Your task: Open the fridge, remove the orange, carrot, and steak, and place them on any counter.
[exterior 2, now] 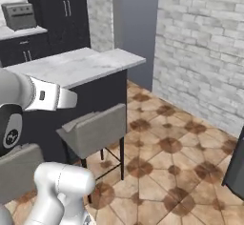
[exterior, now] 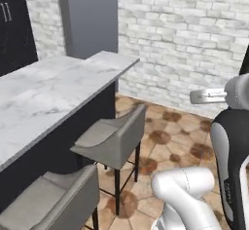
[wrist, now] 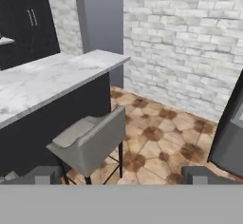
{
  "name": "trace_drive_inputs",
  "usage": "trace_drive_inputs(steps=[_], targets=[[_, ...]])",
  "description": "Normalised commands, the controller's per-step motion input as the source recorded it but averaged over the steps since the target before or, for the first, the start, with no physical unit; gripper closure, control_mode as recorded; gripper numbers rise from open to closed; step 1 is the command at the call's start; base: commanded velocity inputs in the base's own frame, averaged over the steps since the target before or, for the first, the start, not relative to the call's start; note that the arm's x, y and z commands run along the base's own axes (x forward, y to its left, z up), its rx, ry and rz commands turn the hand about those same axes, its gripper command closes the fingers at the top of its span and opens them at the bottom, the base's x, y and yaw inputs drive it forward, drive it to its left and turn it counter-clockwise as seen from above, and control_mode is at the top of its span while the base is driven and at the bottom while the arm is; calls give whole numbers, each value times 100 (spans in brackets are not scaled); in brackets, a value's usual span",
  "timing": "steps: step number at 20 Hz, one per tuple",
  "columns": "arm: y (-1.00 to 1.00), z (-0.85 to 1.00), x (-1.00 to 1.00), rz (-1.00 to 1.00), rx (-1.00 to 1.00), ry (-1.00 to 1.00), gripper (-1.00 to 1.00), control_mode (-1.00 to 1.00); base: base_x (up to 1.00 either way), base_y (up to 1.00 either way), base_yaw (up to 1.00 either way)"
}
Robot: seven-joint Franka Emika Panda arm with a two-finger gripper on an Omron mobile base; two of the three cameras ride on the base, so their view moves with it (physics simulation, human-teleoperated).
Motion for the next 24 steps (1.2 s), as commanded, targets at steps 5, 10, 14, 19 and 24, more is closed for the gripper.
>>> trace_drive_inputs(steps=[5,10,14,19,24], targets=[[0,0,0,0,0,0,-100,100,-38,-1,-83],[0,0,0,0,0,0,-100,100,-17,-27,-41],[0,0,0,0,0,0,-100,100,-24,-33,-30],[0,0,0,0,0,0,-100,100,-10,-34,-24],[0,0,0,0,0,0,-100,100,20,-31,-11]])
